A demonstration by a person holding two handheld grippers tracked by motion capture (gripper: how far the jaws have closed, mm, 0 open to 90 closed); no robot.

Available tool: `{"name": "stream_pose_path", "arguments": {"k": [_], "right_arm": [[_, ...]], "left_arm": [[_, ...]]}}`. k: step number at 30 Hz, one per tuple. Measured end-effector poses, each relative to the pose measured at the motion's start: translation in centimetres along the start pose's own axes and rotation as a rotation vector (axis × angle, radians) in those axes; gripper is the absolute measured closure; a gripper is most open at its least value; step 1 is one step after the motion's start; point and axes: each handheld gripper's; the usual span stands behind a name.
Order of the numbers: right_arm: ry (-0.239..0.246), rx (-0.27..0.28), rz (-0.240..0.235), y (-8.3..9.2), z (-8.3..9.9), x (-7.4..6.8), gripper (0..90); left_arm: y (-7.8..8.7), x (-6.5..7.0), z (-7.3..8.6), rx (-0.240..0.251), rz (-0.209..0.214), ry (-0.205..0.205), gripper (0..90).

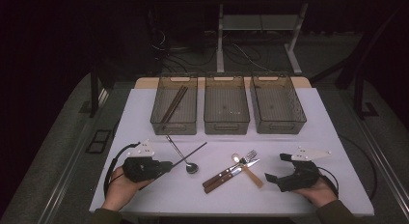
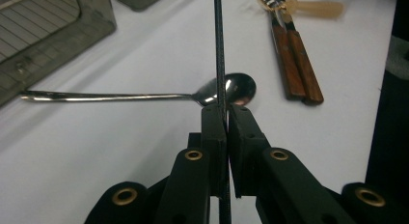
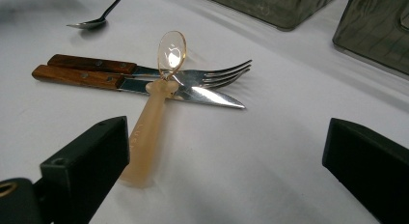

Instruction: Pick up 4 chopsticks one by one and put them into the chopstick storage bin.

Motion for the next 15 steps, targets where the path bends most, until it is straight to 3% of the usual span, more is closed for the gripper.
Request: {"name": "stream_pose_path", "arguments": {"k": [15], "right_arm": [[0.003, -0.005, -0.001, -0.2, 0.0, -0.1, 2.3]], "left_arm": [[-0.4, -1.4, -2.0, 0.044, -0.049, 0.021, 85.6]]}}
Point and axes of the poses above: each handheld gripper's, and its own axes: y roughly backward along the jaws, z roughly out of its underside, x roughly to its right, and after that the axes turned 3 degrees about -x, right-handed
